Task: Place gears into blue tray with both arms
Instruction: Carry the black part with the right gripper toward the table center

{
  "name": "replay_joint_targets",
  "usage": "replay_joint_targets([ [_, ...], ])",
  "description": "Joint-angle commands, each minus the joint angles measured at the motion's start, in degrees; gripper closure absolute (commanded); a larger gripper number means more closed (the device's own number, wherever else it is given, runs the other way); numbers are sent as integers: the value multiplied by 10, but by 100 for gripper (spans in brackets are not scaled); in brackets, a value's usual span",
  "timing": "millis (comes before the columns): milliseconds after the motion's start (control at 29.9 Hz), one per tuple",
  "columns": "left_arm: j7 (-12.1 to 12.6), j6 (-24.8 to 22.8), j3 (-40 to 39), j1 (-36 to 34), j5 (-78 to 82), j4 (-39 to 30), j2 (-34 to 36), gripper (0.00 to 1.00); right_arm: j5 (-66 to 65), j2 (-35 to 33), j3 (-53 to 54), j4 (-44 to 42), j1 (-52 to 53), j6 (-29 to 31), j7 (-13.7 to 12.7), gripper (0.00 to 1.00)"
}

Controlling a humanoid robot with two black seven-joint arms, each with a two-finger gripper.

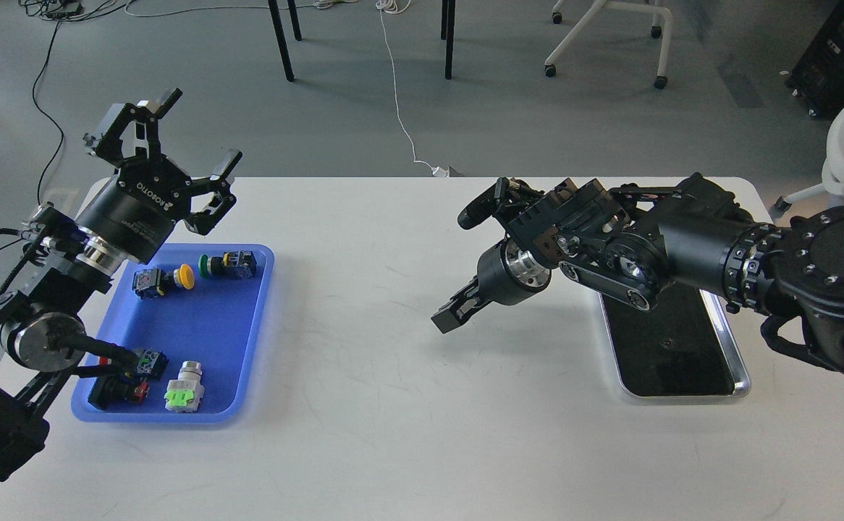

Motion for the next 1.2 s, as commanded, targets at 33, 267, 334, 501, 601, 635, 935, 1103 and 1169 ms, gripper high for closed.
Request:
replay_joint_targets([
  [33,0,0,-1,1,0,0,0,1,36,0,2,32,0,-38,0,77],
  [267,0,0,-1,3,0,-1,1,1,42,0,3,54,-5,-70,0,77],
  [334,0,0,-1,4,0,-1,1,1,42,0,3,58,-7,-71,0,77],
  [501,0,0,-1,9,0,-5,2,1,41,0,-2,69,-9,-71,0,77],
  [601,0,0,-1,10,0,-8,3,1,40,0,-6,68,-10,-71,0,77],
  [635,0,0,-1,11,0,-8,3,1,39,0,-7,68,-10,-71,0,77],
  [935,0,0,-1,11,0,-9,3,1,39,0,-18,65,-30,-85,0,76],
  [1103,0,0,-1,11,0,-9,3,1,40,0,-22,62,-30,-85,0,74],
  [1169,0,0,-1,11,0,-9,2,1,40,0,-27,62,-30,-86,0,74],
])
